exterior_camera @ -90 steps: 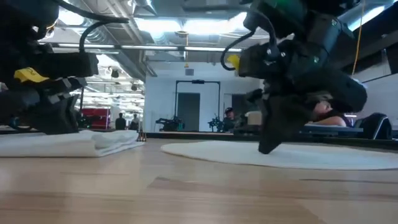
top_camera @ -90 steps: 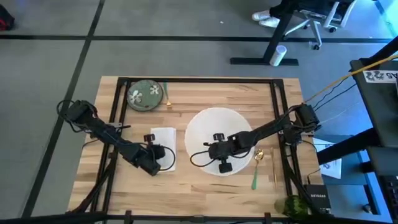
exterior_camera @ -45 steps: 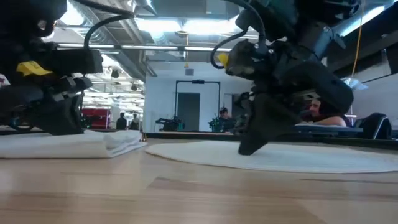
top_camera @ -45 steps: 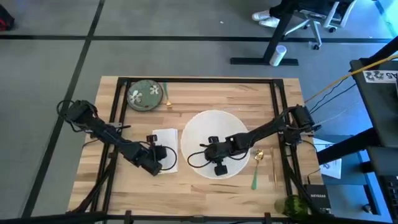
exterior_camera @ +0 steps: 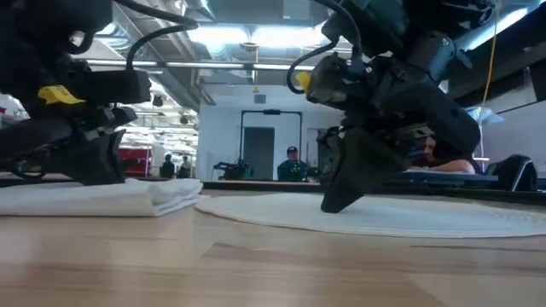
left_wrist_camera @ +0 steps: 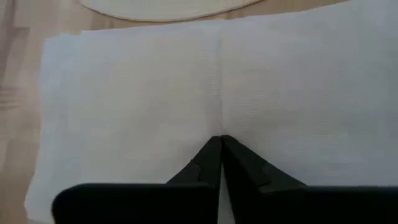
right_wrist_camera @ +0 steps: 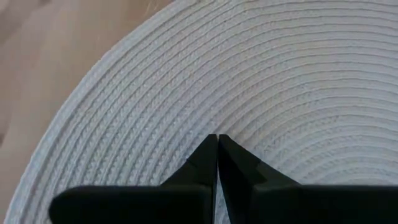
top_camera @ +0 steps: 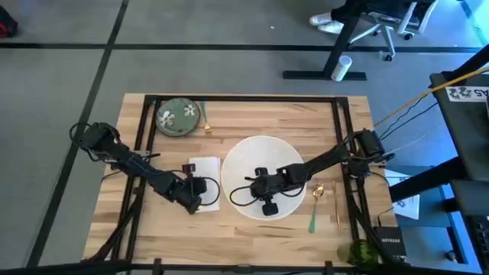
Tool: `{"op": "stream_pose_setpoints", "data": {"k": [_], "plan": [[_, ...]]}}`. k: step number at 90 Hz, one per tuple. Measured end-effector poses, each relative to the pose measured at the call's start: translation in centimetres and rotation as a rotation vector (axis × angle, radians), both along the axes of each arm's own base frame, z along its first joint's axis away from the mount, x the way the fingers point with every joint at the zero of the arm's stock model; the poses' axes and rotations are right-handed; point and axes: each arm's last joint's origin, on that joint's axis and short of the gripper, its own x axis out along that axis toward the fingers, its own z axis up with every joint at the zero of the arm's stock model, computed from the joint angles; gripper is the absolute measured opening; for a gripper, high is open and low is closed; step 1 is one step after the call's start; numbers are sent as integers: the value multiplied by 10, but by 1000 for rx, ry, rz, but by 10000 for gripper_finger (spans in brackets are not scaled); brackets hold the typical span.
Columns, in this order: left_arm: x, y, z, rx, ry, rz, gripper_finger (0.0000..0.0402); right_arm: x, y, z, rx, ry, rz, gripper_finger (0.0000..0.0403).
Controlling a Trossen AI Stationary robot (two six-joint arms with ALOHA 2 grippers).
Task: Set table place
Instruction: Adjust the white table napkin and white table mat closer together
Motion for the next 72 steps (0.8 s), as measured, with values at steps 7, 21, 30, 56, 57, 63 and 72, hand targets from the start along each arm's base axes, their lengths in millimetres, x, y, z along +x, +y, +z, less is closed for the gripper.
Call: {"op": "stream_pose_setpoints", "data": {"k": [7, 21, 30, 56, 57, 63, 72], "plan": [[3, 1, 1, -11, -14, -12, 0, 0, 0, 0, 0, 0, 0, 0], [8, 1, 2, -29, -37, -36, 0, 0, 0, 0, 0, 0, 0, 0], [9, 2, 2, -27, -36, -38, 0, 0, 0, 0, 0, 0, -1, 0], [1, 1, 0, 2, 20, -29, 0, 0, 0, 0, -1, 0, 1, 0], [1, 2, 0, 2, 23, -27, 0, 0, 0, 0, -1, 0, 1, 0], [0, 2, 0, 10, 34, -22, 0, 0, 0, 0, -1, 0, 1, 0], [-1, 3, 1, 11, 38, -25, 0, 0, 0, 0, -1, 1, 1, 0]]}}
